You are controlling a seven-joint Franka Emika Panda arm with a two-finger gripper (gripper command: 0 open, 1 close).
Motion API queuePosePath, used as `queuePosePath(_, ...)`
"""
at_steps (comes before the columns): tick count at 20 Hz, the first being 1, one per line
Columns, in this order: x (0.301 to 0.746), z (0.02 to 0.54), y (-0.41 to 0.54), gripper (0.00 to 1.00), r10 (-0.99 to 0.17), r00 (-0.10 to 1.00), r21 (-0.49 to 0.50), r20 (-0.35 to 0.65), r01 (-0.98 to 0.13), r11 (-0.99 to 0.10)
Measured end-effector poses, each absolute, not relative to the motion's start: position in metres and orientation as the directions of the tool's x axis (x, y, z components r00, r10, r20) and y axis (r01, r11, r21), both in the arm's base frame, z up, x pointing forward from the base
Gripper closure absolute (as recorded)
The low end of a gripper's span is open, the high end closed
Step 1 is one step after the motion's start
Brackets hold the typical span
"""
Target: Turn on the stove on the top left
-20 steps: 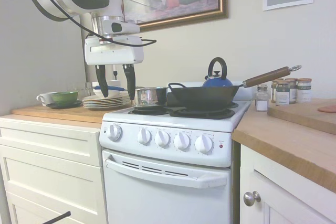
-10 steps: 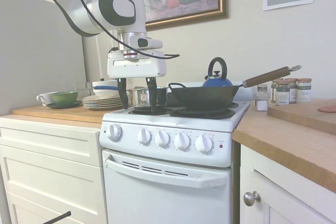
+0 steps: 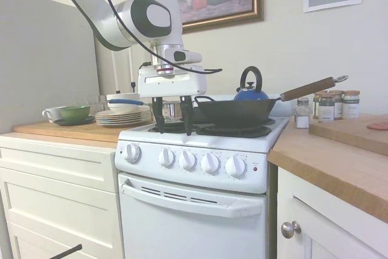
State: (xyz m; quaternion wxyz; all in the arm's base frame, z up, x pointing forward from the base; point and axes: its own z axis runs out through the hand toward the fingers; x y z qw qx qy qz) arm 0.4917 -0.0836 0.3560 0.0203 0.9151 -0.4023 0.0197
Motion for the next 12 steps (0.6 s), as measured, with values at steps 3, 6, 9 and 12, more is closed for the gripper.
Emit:
queuePosePath(3,0.494,0.346,-0.091,1.00,-0.741,0.669,0.022,0.061,-0.743,-0.669)
queuePosePath(6,0.497,0.333,-0.095,1.00,-0.743,0.666,0.023,0.064,-0.745,-0.667)
queuePosePath(9,0.500,0.324,-0.097,1.00,-0.746,0.662,0.026,0.065,-0.749,-0.662)
queuePosePath(12,0.502,0.320,-0.099,1.00,-0.754,0.652,0.037,0.079,-0.757,-0.652)
